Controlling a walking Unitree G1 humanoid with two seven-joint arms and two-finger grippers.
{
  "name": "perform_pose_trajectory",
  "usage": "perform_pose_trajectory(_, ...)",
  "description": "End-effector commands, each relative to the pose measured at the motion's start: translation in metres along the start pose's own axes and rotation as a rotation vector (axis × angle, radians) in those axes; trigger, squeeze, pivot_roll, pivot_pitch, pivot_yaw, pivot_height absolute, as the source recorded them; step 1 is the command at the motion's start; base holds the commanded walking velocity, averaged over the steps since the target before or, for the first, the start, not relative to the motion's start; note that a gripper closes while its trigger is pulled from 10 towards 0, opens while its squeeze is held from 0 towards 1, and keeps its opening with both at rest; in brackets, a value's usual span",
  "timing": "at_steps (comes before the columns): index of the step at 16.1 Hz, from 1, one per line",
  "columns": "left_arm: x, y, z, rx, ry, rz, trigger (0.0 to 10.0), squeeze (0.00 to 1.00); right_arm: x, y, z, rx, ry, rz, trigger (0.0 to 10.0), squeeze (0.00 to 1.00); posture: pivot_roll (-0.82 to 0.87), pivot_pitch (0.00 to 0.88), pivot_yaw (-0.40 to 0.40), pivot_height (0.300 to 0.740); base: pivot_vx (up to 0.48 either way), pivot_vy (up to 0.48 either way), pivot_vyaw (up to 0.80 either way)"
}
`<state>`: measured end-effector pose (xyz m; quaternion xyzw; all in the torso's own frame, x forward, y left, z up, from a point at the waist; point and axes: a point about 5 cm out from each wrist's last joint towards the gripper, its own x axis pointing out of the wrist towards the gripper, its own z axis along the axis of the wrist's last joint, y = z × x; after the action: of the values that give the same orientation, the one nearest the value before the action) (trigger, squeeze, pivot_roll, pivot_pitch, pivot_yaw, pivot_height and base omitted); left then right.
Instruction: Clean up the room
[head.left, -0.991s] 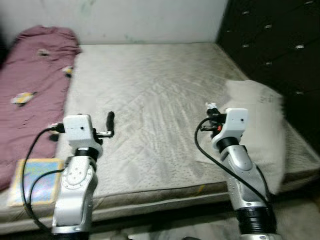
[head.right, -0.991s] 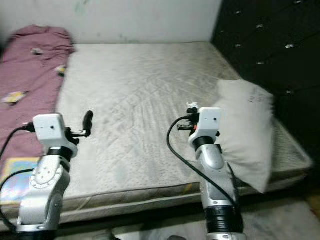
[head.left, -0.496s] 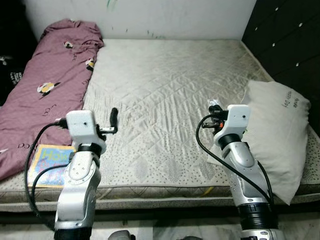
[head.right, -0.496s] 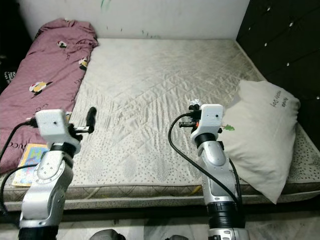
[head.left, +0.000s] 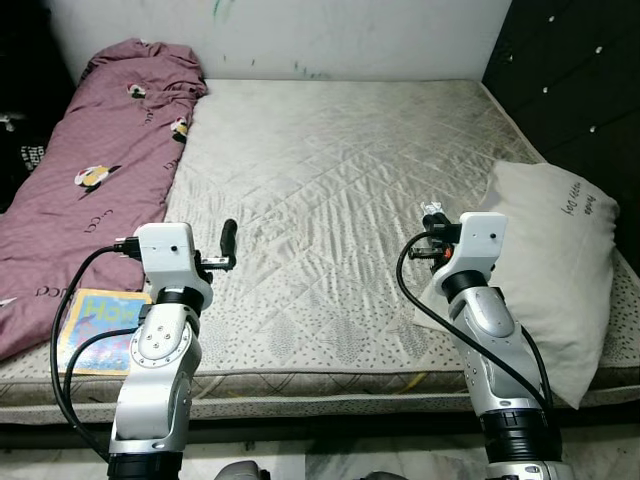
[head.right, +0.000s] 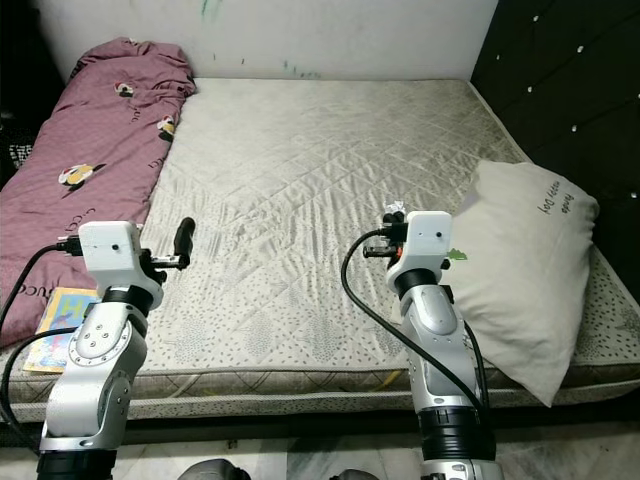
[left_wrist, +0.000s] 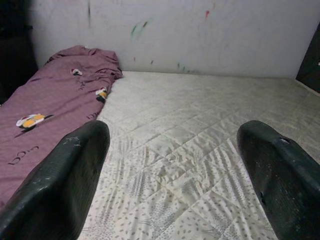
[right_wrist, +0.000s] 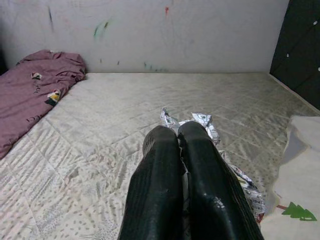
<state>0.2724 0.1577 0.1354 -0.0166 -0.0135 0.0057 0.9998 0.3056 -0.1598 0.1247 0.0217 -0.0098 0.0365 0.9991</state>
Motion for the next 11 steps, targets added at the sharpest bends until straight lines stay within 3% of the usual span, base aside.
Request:
perform_pose_trajectory(1,0.0004,-0.0032,0.0003,0.006,-0.004,-0.009,10.0,0.00,0.0022,0.0016,0.0082,-0.013,-0.024,0.011,10.0,0.00,0.03,0.006,-0.018,0.740,0.000,0.000,0.00)
perform_pose_trajectory(3,0.0006,-0.0076,-0.0003,-0.013,0.003,-0.023,10.0,0.00,-0.0007,-0.0007,0.0045,-0.021,-0.013,0.014,10.0,0.00,0.02,0.008,-0.011,0.740,0.000,0.000,0.00)
perform_pose_trajectory(5,-0.0019,-0.0076,-0.0030,-0.011,0.014,-0.036,10.0,0.00,-0.0031,-0.0019,0.0031,-0.016,-0.008,-0.004,10.0,0.00,0.01,0.008,-0.005,0.740,0.000,0.319,0.00)
perform_pose_trajectory(11,-0.0013,-0.0124,-0.0004,-0.038,0.003,-0.073,10.0,0.00,-0.0004,0.0025,0.0041,-0.007,-0.016,-0.006,10.0,0.00,0.01,0.024,-0.005,0.740,0.000,0.480,0.00)
